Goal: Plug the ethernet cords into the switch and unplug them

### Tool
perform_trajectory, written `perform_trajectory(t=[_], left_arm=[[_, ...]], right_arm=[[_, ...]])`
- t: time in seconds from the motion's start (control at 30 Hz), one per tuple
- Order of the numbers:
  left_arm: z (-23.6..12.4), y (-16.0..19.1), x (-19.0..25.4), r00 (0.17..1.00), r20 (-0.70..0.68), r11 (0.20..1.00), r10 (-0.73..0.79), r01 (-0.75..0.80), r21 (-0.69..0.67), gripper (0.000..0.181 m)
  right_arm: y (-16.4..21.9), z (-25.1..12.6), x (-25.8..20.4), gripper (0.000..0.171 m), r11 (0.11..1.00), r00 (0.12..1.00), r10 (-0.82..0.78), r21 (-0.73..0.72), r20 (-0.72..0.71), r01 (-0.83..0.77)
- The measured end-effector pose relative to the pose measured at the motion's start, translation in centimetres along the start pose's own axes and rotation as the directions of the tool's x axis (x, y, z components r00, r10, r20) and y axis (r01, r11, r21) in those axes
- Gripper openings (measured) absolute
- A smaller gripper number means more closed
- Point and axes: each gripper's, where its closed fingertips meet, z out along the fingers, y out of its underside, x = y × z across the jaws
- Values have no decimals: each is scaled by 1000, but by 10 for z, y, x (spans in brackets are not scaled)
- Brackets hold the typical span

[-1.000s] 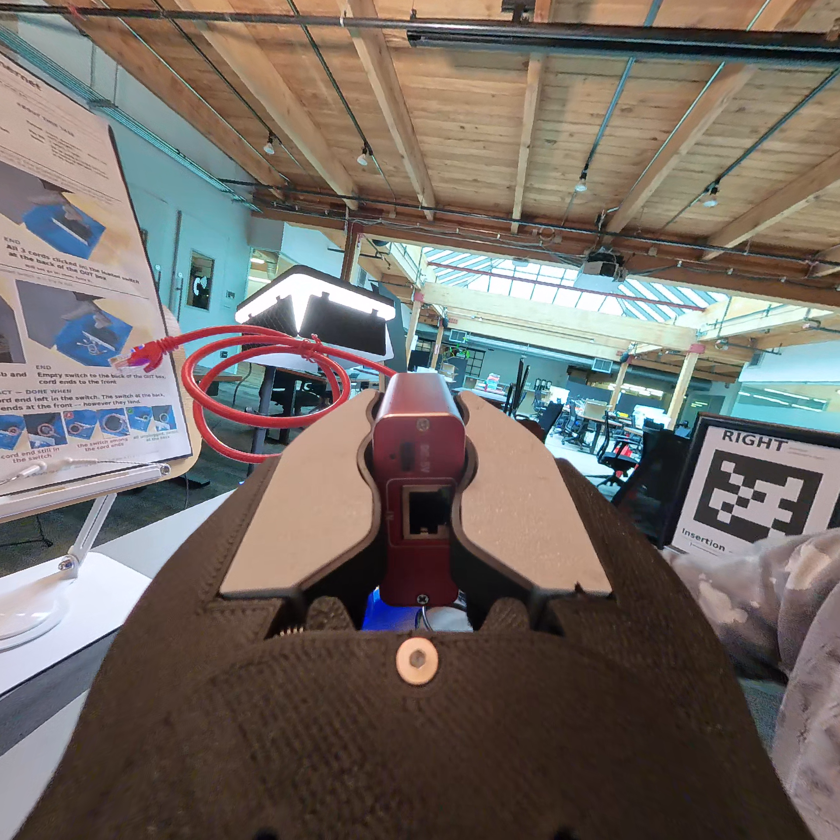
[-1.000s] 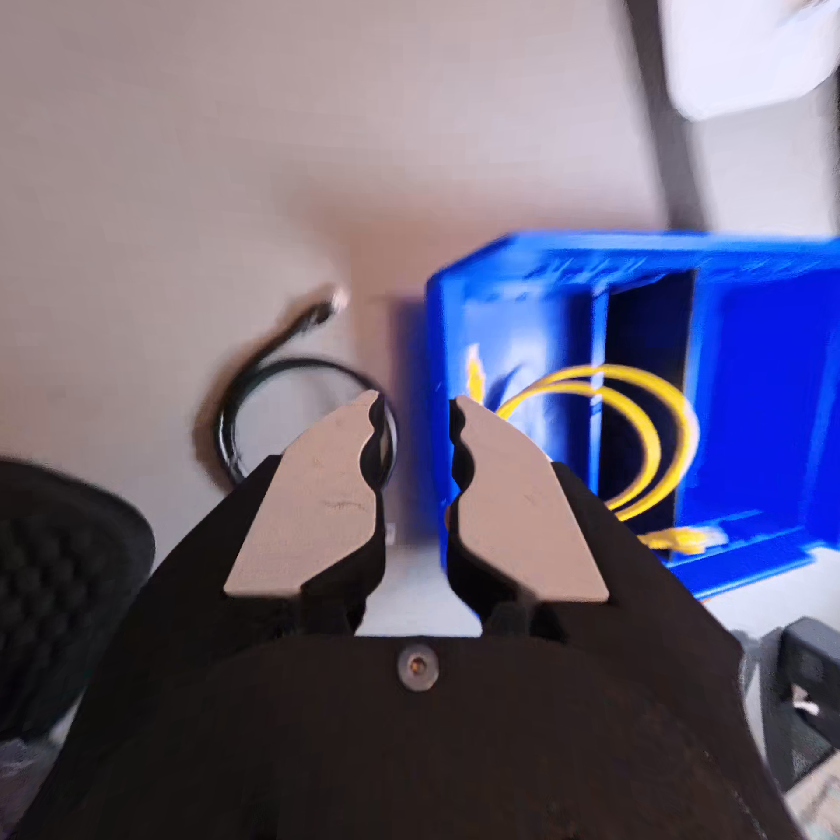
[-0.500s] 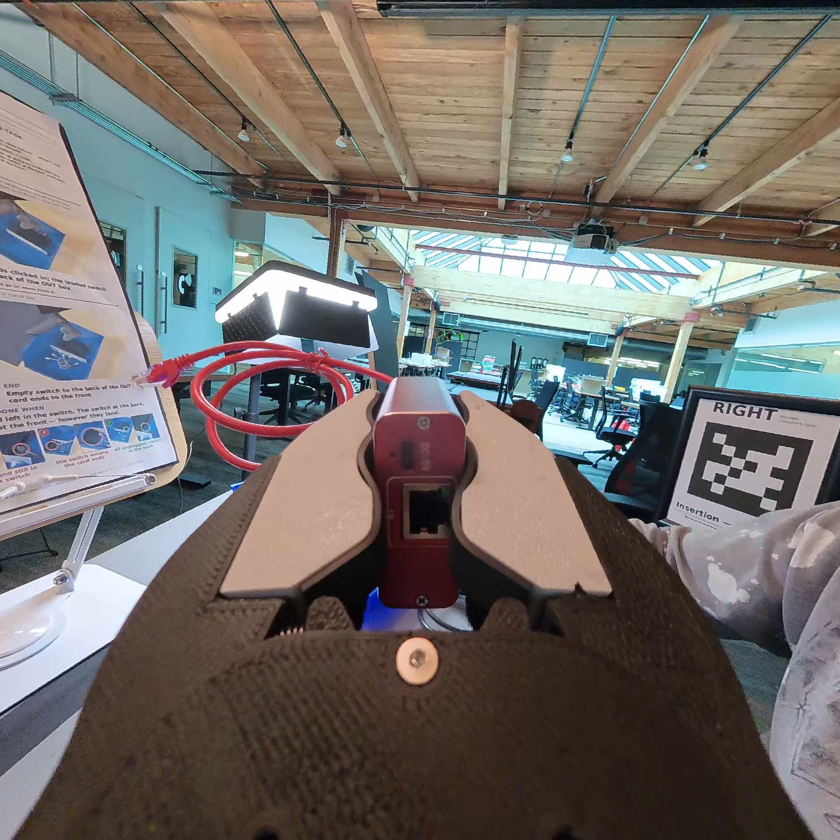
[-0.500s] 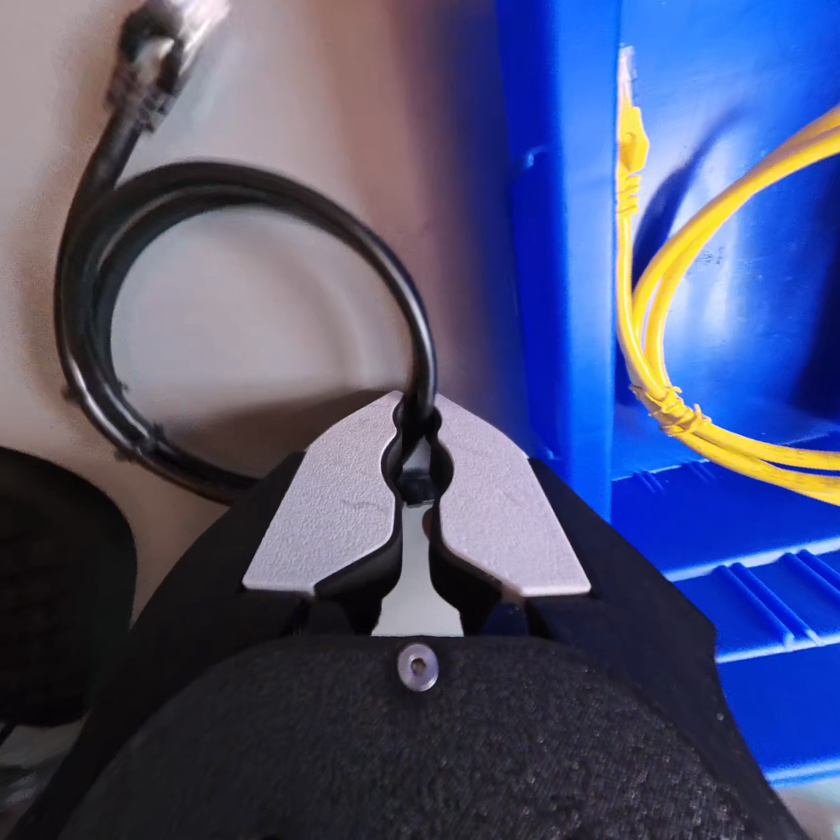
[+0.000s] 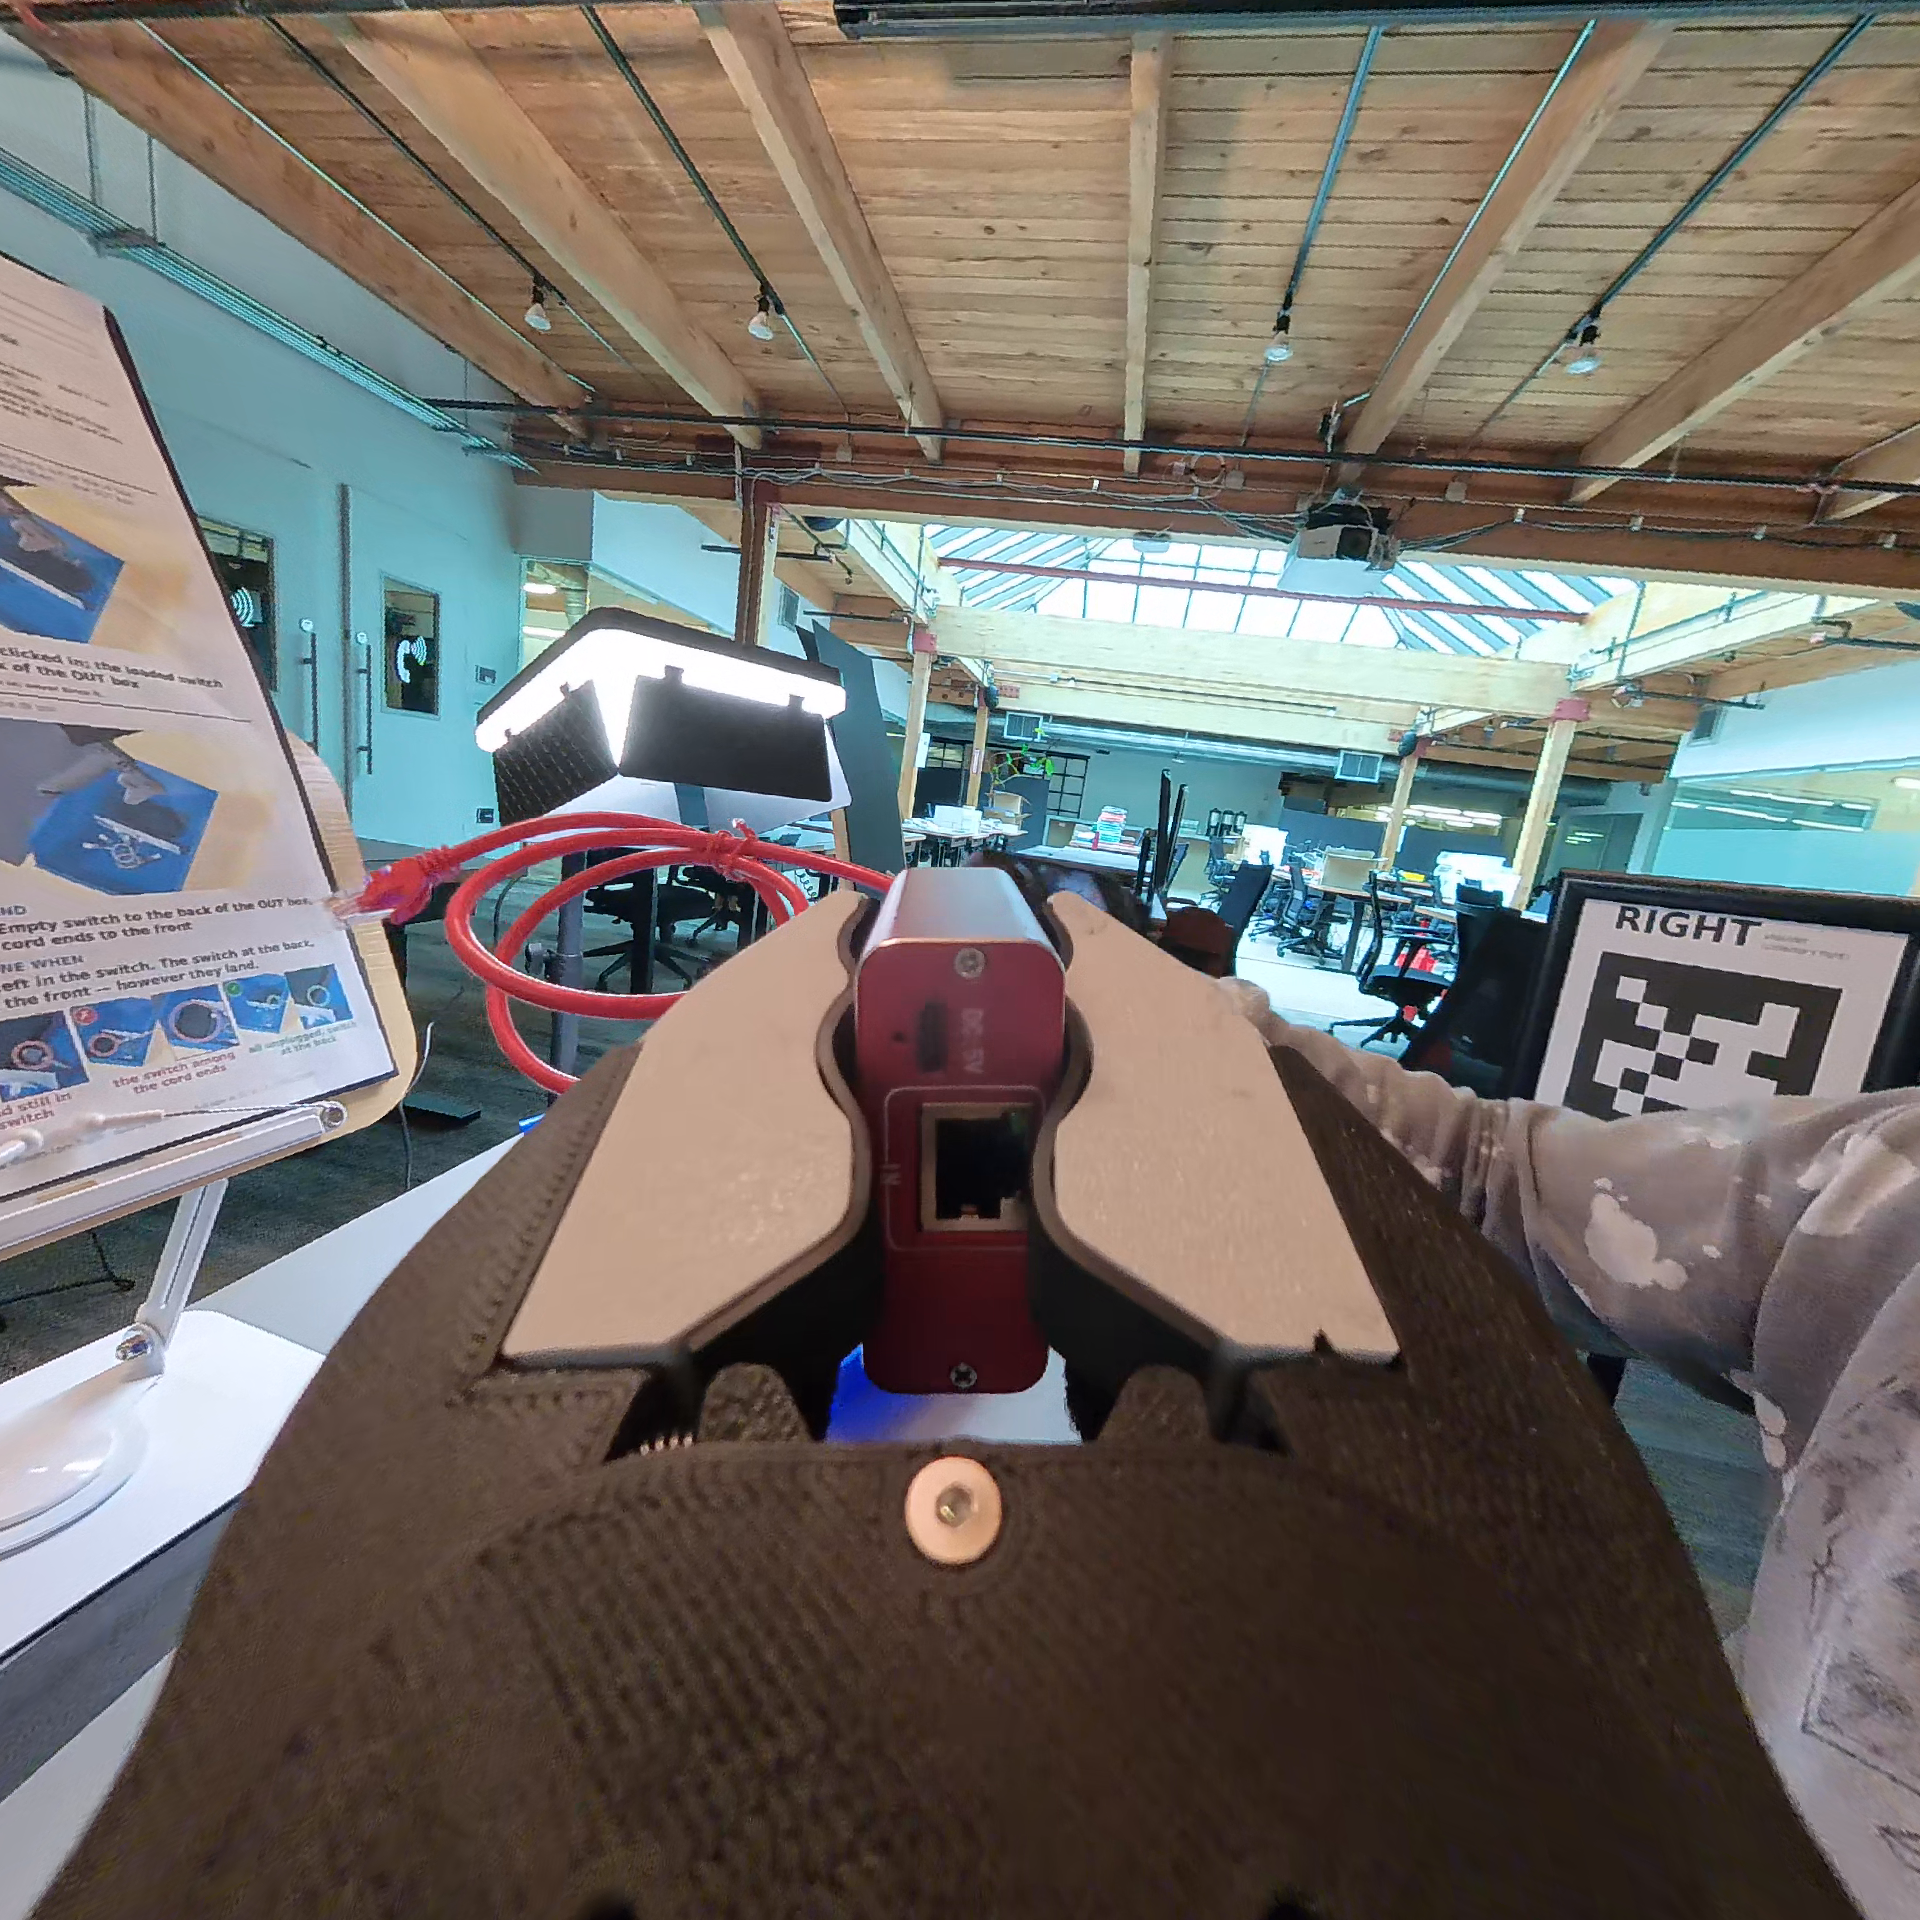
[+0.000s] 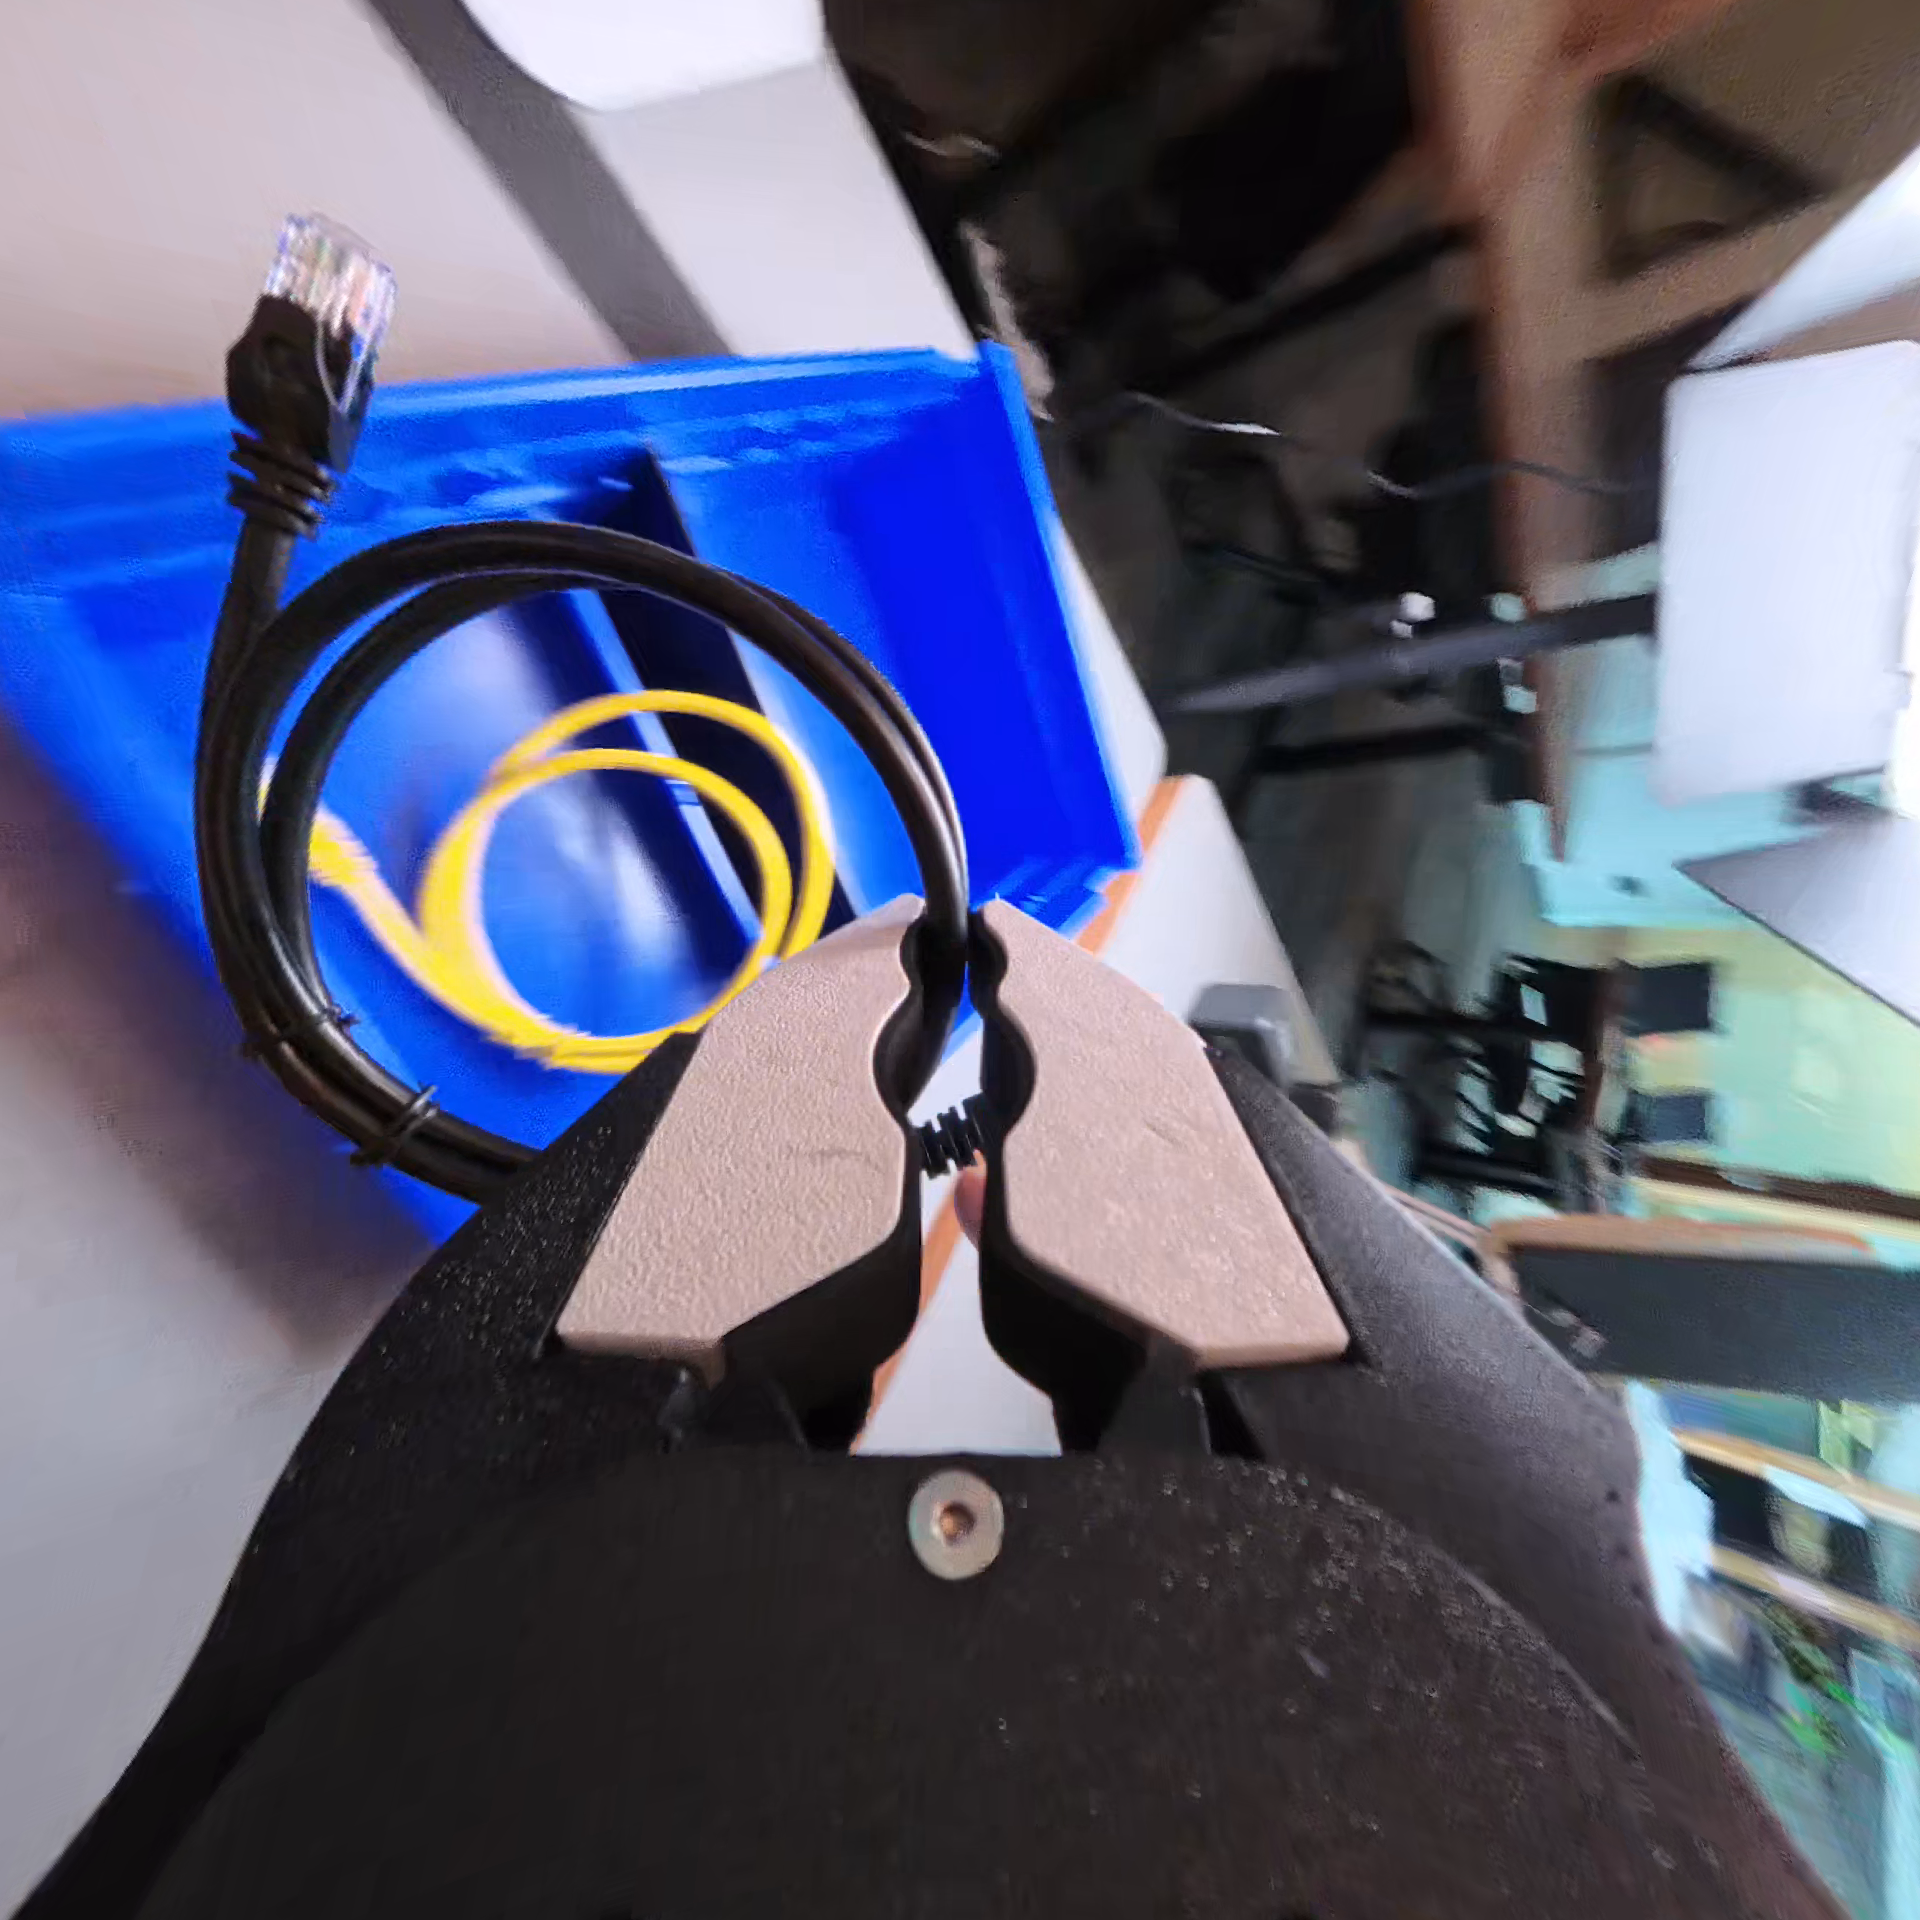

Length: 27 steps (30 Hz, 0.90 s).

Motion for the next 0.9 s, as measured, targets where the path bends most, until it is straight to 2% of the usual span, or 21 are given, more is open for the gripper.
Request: perform_trajectory(t=[0.03, 0.13, 0.23, 0.3, 0.37, 0.43, 0.5, 0.53, 0.57, 0.63, 0.67, 0.83, 0.9], left_arm=[[0, 0, 1, 1000, -3, 1000, 0, 0, 1, 30], [0, -2, 4, 1000, -12, 1000, -1, 1, 3, 30], [1, -1, 5, 1000, -17, 1000, -3, 3, 3, 30], [2, 1, 4, 1000, -21, 1000, -10, 10, 0, 29], [5, 5, 2, 999, -25, 1000, -22, 22, -4, 30], [8, 11, 0, 999, -28, 999, -36, 36, -10, 30], [10, 16, -2, 998, -32, 998, -57, 56, -12, 30], [12, 18, -2, 997, -37, 998, -69, 68, -11, 30], [13, 19, -1, 996, -42, 997, -78, 78, -11, 30], [15, 23, 0, 994, -52, 996, -91, 90, -15, 30], [16, 24, 0, 994, -54, 995, -95, 94, -18, 30], [18, 29, 1, 993, -59, 995, -97, 96, -30, 30], [18, 29, 0, 993, -57, 995, -100, 99, -30, 30]], right_arm=[[5, 12, 3, 5, 999, 999, -16, -30, -29, 15], [27, 49, -23, 12, 989, 997, -60, -136, 42, 65], [37, 63, -39, 40, 983, 996, -43, -174, 79, 56], [21, 54, -39, 44, 996, 996, 22, -88, 91, -14], [-12, 33, -39, 43, 988, 983, 122, 76, 140, -134], [-57, 1, -50, 42, 926, 947, 177, 282, 267, -252], [-98, -35, -64, 38, 828, 895, 200, 419, 398, -372], [-110, -46, -65, 39, 803, 889, 223, 442, 400, -401], [-116, -51, -64, 39, 811, 911, 233, 448, 342, -375], [-115, -48, -57, 39, 876, 967, 211, 412, 140, -251], [-118, -47, -58, 38, 889, 979, 187, 409, 85, -205], [-139, -50, -90, 36, 837, 946, 183, 463, 267, -292], [-136, -52, -102, 38, 848, 940, 145, 450, 310, -280]])
